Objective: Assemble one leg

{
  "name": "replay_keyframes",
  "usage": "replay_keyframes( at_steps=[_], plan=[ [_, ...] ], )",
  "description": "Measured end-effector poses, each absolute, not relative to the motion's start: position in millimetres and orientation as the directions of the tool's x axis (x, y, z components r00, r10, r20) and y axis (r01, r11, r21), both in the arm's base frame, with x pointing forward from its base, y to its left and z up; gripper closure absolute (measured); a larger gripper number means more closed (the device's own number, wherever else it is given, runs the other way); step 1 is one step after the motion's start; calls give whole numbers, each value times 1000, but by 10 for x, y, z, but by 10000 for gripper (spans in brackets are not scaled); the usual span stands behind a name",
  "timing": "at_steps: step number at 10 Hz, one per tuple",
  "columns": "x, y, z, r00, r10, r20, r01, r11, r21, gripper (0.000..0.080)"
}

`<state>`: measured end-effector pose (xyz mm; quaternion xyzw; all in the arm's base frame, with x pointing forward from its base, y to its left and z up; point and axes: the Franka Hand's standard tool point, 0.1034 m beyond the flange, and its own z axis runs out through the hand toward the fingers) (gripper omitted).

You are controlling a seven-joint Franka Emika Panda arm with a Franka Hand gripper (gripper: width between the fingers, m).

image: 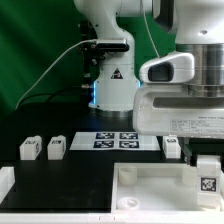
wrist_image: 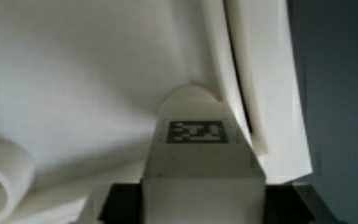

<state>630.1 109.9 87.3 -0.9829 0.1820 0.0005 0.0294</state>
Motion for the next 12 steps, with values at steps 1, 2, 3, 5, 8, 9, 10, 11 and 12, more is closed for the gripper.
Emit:
replay_keyframes(
  at_steps=[1,2,3,5,8,9,10,11,12],
  plan=[
    [6300,1136,869,852,-524,-18,-524,-850,-62,508],
    [6293,1192,861,716,-698,-29,-698,-713,-70,508],
    [6291,1203,865,640,-767,-30,-767,-638,-67,508],
    [6292,1209,865,513,-858,-43,-858,-510,-64,508],
    [6309,1183,853,112,-990,-90,-992,-106,-66,508],
    [6306,1203,850,-82,-990,-116,-993,91,-72,508],
    [6299,1210,850,-137,-982,-127,-986,147,-80,508],
    [6299,1209,850,-103,-987,-124,-990,114,-83,508],
    [6295,1218,845,-73,-990,-122,-993,84,-86,446]
  ],
)
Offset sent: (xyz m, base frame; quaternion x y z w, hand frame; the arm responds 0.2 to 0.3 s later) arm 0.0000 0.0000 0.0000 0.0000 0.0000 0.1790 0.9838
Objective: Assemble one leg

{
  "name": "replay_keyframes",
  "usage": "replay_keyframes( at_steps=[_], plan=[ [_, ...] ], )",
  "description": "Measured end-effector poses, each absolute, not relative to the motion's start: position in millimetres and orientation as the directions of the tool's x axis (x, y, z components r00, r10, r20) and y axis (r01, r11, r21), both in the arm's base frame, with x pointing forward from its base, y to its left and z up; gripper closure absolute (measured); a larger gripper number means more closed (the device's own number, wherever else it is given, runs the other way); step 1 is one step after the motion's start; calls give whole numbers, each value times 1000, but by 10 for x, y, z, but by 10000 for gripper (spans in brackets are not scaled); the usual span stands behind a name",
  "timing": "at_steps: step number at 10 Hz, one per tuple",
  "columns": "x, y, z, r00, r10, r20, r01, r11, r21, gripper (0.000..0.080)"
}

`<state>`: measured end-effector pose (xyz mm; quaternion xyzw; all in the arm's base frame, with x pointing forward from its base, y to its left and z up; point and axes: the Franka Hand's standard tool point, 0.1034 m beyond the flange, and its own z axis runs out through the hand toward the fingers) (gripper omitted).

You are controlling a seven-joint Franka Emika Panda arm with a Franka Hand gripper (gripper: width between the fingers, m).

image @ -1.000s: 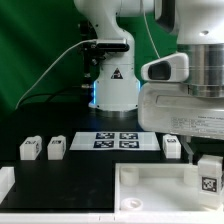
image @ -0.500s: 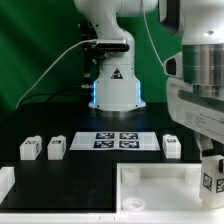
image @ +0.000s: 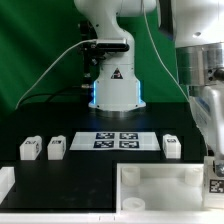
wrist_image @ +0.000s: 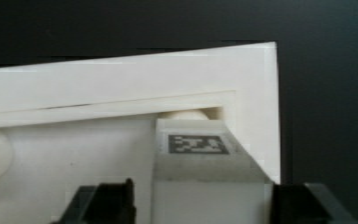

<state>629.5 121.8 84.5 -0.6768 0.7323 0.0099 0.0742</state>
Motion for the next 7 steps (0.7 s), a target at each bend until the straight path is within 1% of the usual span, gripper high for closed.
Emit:
replay_keyframes(
  at_steps=[1,2,3,4,6,7],
  plan=[
    [6294,1229,837,-57,-991,-121,-994,68,-88,260],
    [6301,1249,832,111,-989,-100,-988,-99,-116,260],
    [6298,1312,849,285,-955,-76,-954,-276,-115,173],
    [6292,1368,855,487,-872,-45,-871,-480,-102,157],
    [6300,1351,850,631,-775,-25,-773,-625,-109,151],
    [6301,1344,850,726,-687,-8,-684,-721,-110,151]
  ],
)
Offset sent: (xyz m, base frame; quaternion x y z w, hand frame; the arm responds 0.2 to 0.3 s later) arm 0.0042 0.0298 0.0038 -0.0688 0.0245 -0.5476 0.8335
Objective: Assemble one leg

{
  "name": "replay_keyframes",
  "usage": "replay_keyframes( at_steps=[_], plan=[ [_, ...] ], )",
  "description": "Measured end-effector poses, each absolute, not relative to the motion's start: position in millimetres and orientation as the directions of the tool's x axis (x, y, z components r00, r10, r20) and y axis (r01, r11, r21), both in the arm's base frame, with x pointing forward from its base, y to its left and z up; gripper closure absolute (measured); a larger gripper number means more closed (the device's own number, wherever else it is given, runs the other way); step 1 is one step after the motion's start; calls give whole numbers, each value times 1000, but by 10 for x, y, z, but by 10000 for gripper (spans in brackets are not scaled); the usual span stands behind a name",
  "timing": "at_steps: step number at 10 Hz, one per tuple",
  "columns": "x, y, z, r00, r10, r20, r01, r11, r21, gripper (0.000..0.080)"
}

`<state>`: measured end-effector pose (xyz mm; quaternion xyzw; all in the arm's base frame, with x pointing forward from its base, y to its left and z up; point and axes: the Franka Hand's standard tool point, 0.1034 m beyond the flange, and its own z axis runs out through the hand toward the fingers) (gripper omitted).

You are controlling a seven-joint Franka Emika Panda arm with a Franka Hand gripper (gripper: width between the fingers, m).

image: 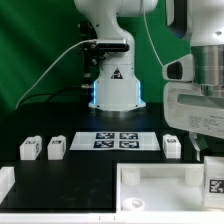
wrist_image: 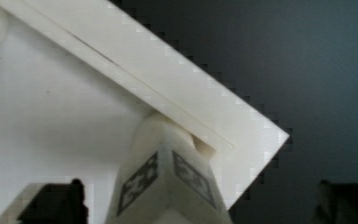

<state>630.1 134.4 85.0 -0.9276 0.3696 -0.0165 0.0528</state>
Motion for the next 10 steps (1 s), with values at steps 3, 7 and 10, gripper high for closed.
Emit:
replay_keyframes(
  at_steps=[3,7,10],
  plan=[
    [6360,1135,811,969,-241,56,-237,-969,-69,150],
    [6395,1196,799,993,-67,96,-63,-997,-47,278],
    [6394,1187,794,941,-331,78,-325,-943,-73,504]
  ],
)
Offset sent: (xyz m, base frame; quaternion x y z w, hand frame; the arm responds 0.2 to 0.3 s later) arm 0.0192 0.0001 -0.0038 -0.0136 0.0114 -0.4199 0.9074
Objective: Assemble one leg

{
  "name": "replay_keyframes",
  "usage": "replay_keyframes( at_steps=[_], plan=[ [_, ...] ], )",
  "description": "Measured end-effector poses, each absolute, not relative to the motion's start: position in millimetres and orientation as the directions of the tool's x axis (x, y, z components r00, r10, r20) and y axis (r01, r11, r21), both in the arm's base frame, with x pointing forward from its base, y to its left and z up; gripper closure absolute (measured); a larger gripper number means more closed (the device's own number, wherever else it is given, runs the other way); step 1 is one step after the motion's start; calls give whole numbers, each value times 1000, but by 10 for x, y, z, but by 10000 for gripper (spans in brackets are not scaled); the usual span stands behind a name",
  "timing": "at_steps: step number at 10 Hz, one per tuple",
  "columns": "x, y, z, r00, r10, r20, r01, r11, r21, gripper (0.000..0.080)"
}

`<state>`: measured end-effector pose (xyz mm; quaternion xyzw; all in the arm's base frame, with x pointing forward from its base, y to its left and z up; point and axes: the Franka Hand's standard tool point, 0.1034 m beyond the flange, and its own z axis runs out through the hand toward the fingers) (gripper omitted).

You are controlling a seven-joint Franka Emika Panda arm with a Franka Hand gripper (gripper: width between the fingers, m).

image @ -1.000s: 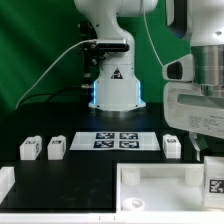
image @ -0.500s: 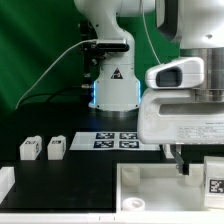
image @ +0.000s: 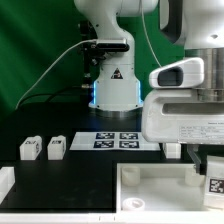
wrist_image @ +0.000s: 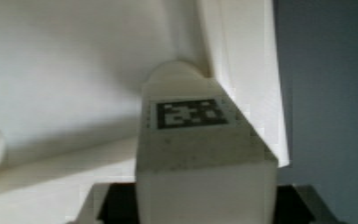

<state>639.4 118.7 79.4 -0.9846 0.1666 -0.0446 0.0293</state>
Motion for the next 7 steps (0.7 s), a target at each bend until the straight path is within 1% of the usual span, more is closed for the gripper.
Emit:
replay_keyframes(
  at_steps=[1,2,4,5,6,7],
  plan=[
    [6397,1161,790,905,-420,68,-415,-906,-84,504],
    [6403,1111,782,838,-544,43,-538,-836,-108,504],
    [6376,1097,775,590,-808,0,-803,-587,-103,504],
    [6360,1091,769,414,-910,-20,-907,-411,-96,504],
    [6343,1081,765,236,-971,-40,-969,-232,-88,504],
    [6332,1083,761,133,-990,-53,-988,-128,-84,502]
  ],
)
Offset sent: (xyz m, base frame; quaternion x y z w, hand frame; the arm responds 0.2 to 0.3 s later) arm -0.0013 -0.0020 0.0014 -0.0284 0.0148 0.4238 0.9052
